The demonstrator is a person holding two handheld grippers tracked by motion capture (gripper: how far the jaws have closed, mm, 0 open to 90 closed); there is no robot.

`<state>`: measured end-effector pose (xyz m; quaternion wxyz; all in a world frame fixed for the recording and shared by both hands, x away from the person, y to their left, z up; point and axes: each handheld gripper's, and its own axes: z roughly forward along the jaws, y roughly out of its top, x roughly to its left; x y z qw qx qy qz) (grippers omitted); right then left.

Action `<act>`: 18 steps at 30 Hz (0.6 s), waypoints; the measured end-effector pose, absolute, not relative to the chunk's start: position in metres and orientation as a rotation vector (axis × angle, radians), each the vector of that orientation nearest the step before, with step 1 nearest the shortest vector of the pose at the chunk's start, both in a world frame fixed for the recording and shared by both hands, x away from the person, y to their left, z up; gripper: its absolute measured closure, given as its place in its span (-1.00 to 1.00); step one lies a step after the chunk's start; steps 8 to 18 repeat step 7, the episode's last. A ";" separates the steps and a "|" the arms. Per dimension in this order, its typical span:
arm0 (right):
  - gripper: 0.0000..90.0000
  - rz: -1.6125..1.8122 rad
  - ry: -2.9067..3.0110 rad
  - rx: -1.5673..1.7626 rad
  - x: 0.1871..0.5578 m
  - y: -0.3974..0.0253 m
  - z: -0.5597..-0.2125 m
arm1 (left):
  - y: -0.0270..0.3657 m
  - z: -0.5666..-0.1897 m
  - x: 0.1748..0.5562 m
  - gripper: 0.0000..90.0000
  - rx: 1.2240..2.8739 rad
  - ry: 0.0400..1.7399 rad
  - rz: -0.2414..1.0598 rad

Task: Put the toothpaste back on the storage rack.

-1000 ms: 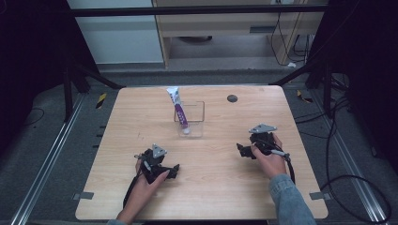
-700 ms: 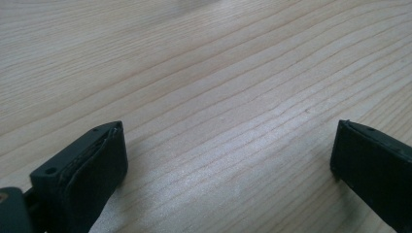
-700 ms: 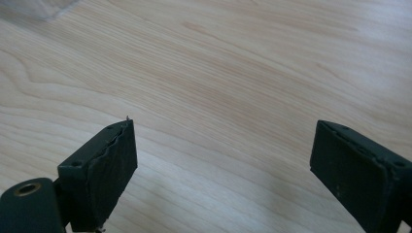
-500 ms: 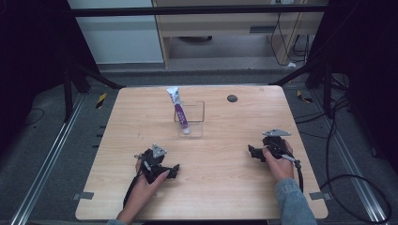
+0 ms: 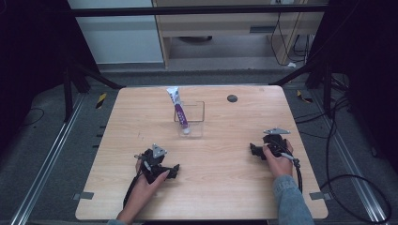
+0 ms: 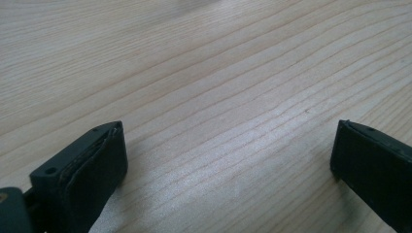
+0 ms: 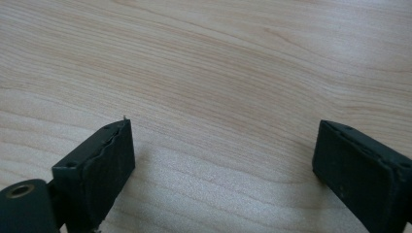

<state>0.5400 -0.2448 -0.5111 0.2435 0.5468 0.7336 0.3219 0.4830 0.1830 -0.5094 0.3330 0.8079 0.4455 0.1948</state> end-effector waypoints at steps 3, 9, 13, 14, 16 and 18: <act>-0.96 0.857 1.970 1.547 0.539 -0.243 -0.512 | 0.183 -0.509 0.483 -1.00 2.110 1.164 0.509; -0.99 0.833 1.947 1.579 0.539 -0.242 -0.512 | 0.183 -0.509 0.483 -1.00 2.110 1.164 0.509; -0.99 0.833 1.947 1.579 0.539 -0.242 -0.512 | 0.183 -0.509 0.483 -1.00 2.110 1.164 0.509; -0.99 0.833 1.947 1.579 0.539 -0.242 -0.512 | 0.183 -0.509 0.483 -1.00 2.110 1.164 0.509; -0.99 0.833 1.947 1.579 0.539 -0.242 -0.512 | 0.183 -0.509 0.483 -1.00 2.110 1.164 0.509; -0.99 0.833 1.947 1.579 0.539 -0.242 -0.512 | 0.183 -0.509 0.483 -1.00 2.110 1.164 0.509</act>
